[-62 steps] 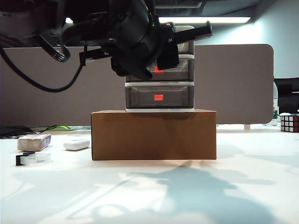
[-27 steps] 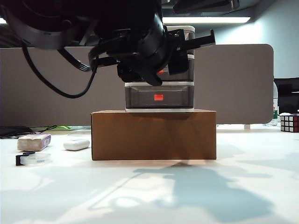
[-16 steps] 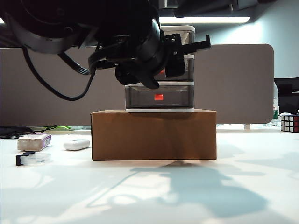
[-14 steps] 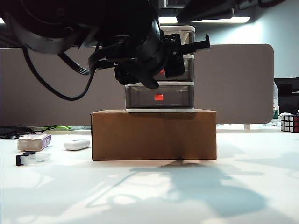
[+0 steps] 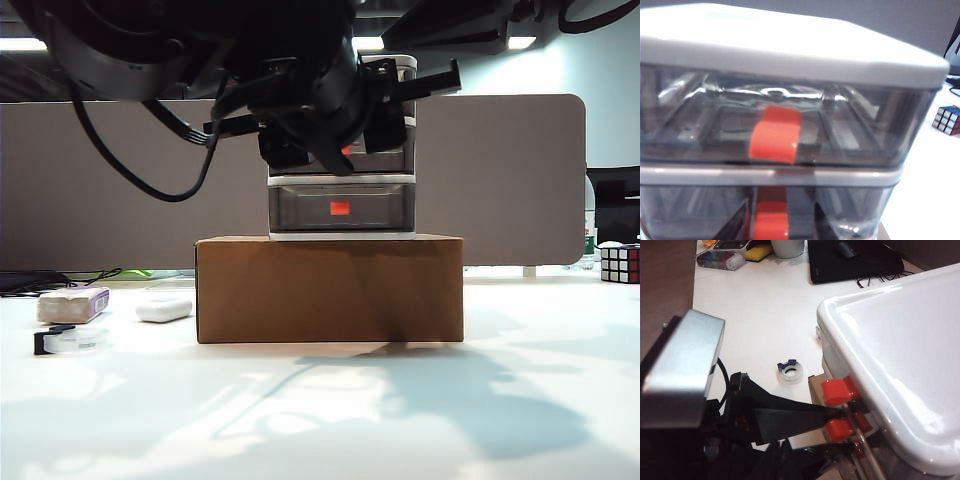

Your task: Open the second layer of the drawer on the table, pick up the transparent tape on the table and put it in, and finally close the drawer.

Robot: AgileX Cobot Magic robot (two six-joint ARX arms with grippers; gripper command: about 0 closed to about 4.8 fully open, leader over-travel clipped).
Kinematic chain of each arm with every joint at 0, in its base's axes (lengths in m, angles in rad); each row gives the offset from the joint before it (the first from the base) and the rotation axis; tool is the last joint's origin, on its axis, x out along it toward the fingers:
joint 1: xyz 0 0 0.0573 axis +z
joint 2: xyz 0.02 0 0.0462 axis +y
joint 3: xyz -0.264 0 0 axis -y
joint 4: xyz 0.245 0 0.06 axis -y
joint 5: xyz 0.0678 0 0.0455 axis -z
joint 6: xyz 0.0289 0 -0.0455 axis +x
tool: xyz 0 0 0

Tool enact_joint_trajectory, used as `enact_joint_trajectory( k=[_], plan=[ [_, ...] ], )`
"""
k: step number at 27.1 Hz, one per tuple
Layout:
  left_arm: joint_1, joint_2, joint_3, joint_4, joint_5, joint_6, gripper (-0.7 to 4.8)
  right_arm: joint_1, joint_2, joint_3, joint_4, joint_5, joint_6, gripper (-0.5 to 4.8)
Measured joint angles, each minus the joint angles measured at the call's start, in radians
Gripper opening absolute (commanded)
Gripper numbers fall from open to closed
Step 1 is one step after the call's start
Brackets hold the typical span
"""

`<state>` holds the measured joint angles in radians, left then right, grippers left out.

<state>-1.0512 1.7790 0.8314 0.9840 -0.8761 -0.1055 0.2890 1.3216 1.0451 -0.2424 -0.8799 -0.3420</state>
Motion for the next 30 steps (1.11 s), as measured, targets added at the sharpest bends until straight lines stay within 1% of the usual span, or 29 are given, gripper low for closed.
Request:
enact_joint_trajectory(
  k=[4, 6, 7, 8, 23, 30],
  plan=[
    [0.003, 0.000, 0.005, -0.022, 0.000, 0.000, 1.41, 0.000, 0.000, 0.000, 0.000, -0.003, 0.000, -0.05],
    [0.003, 0.000, 0.005, -0.028, 0.000, 0.000, 1.09, 0.000, 0.000, 0.000, 0.000, -0.003, 0.000, -0.05],
    [0.003, 0.000, 0.005, -0.031, 0.000, 0.000, 1.02, 0.000, 0.000, 0.000, 0.000, -0.003, 0.000, -0.05],
    [0.003, 0.000, 0.005, -0.032, 0.000, 0.000, 0.80, 0.000, 0.000, 0.000, 0.000, -0.003, 0.000, -0.05],
    [0.004, 0.012, 0.005, -0.031, -0.006, -0.003, 0.81, 0.000, 0.000, 0.000, 0.010, 0.007, 0.000, -0.05],
    [0.004, 0.013, 0.005, -0.032, -0.006, -0.003, 1.03, 0.000, 0.000, 0.000, 0.013, 0.008, 0.000, -0.05]
  ],
)
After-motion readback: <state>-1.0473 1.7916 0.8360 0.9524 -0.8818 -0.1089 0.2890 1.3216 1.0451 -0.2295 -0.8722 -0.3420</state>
